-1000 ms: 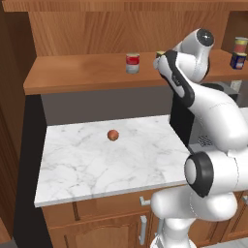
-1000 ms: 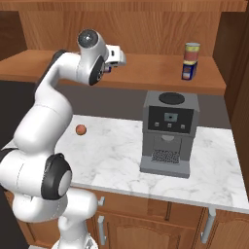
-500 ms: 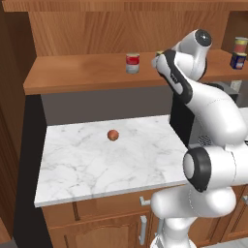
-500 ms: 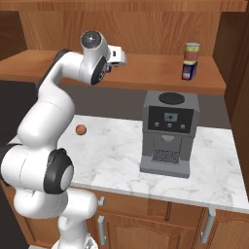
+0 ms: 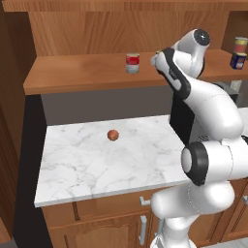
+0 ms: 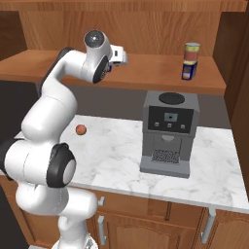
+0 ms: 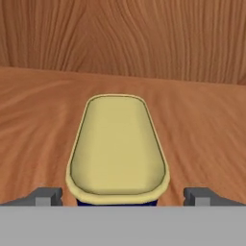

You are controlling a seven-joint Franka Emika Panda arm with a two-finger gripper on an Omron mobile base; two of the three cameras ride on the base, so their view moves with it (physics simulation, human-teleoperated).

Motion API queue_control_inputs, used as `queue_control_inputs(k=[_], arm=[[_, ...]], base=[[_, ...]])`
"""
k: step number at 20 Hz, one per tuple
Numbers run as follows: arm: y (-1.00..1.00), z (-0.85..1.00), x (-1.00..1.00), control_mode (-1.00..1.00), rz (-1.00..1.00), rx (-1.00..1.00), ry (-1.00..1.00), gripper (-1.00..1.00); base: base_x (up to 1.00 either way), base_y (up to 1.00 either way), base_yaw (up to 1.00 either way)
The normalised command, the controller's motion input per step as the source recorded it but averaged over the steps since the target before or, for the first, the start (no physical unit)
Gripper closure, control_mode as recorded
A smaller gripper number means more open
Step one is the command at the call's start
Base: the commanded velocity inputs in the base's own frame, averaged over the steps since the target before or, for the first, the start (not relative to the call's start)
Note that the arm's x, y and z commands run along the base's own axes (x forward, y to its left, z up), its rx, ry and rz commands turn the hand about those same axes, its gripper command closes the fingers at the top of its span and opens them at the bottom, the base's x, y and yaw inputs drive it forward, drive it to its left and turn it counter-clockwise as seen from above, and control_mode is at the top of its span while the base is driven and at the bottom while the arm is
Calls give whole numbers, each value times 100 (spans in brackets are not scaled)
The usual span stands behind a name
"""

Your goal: Stack two cans on top of the other two cans in the cabinet.

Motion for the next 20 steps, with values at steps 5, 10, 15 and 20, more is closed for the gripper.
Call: queue_control_inputs(k=[5,10,15,20], arm=[[0,0,10,-100,0,0,0,-100],[5,-4,1,-100,0,0,0,100],[1,-1,-5,-100,2,1,-1,100],[0,1,-13,-100,2,5,-6,100]], base=[[0,0,0],[0,0,0],[0,0,0],[0,0,0]])
